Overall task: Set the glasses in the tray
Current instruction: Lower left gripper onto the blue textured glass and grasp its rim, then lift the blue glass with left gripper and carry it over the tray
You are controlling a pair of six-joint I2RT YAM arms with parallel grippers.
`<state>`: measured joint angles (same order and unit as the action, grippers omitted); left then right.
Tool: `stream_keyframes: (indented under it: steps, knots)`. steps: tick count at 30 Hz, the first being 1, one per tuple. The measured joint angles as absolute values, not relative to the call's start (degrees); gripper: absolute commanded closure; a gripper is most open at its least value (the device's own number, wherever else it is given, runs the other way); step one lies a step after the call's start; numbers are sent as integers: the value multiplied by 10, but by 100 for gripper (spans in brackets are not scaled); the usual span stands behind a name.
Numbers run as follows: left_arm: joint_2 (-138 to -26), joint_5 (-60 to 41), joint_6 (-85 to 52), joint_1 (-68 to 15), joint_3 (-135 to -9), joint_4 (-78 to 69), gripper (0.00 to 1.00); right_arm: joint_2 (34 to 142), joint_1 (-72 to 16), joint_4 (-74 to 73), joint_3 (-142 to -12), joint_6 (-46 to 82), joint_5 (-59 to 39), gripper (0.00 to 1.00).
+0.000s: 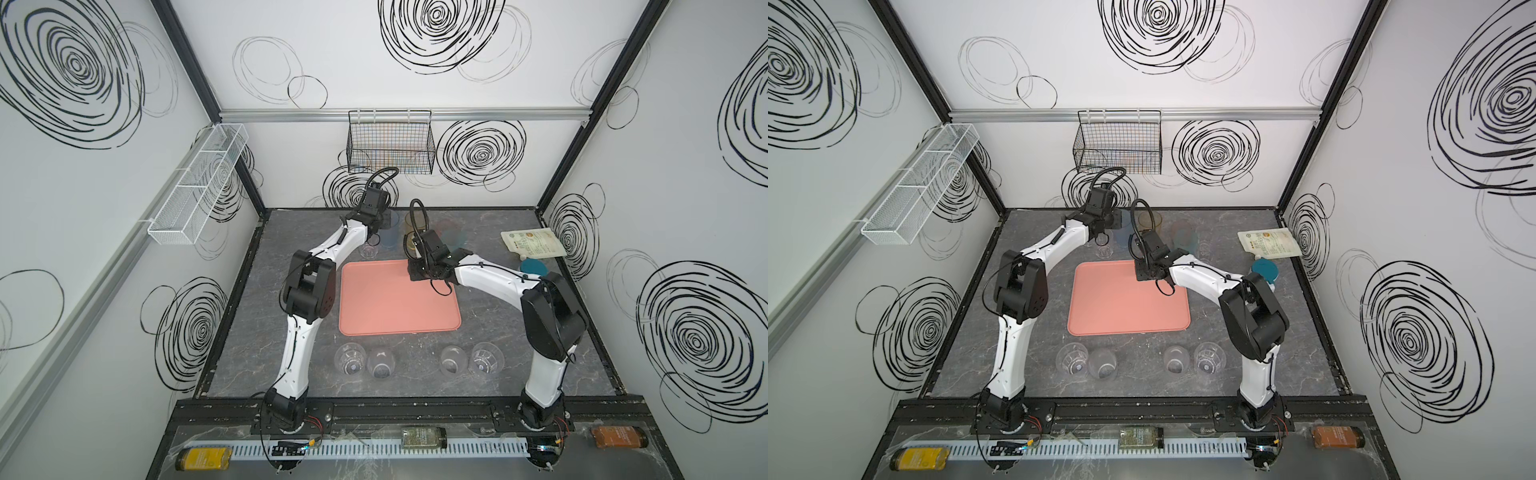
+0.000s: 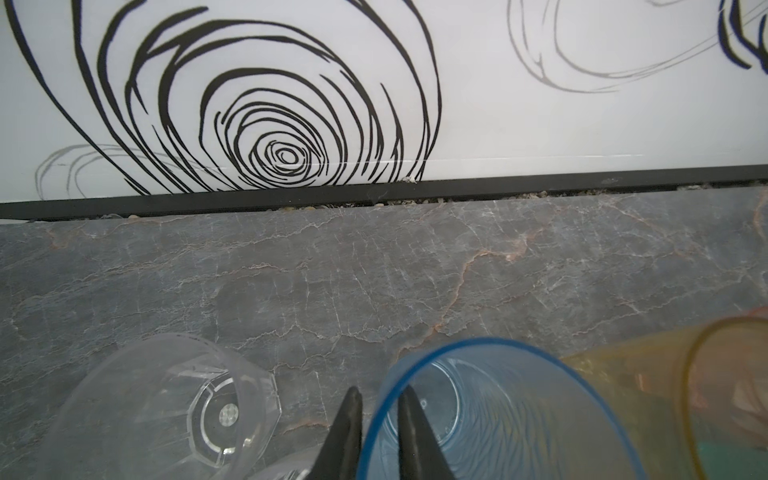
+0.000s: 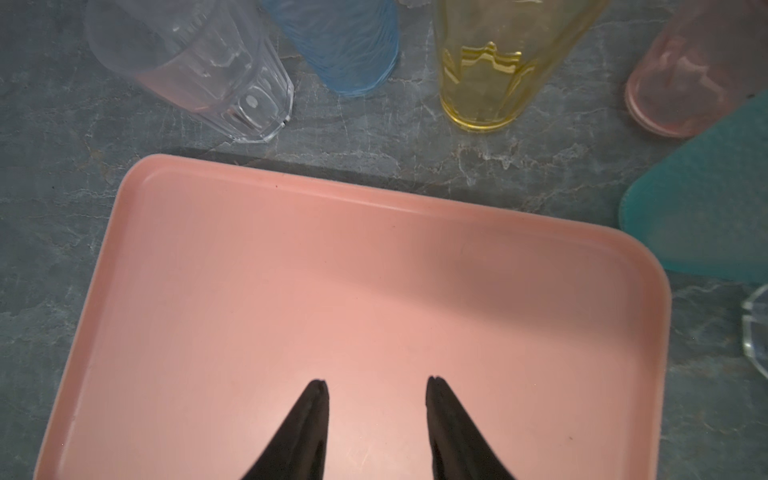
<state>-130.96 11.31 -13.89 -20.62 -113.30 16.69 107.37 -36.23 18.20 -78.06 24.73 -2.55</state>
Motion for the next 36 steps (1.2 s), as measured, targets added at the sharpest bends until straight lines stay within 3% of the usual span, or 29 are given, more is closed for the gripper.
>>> stream_keyframes:
  steps: [8,17,18,36]
  knots:
    - [-1310,102,-141,-206,-1133,174,92,1084,-362,177,-790,249,-26,57]
    - [-1300,84,-141,-200,-1124,183,96,1084,-362,177,-790,249,-25,57]
    - [-1296,80,-141,-199,-1121,186,100,1084,-362,177,-790,249,-25,57]
    - [-1179,36,-110,-185,-1106,260,100,1074,-360,176,-790,259,-25,58]
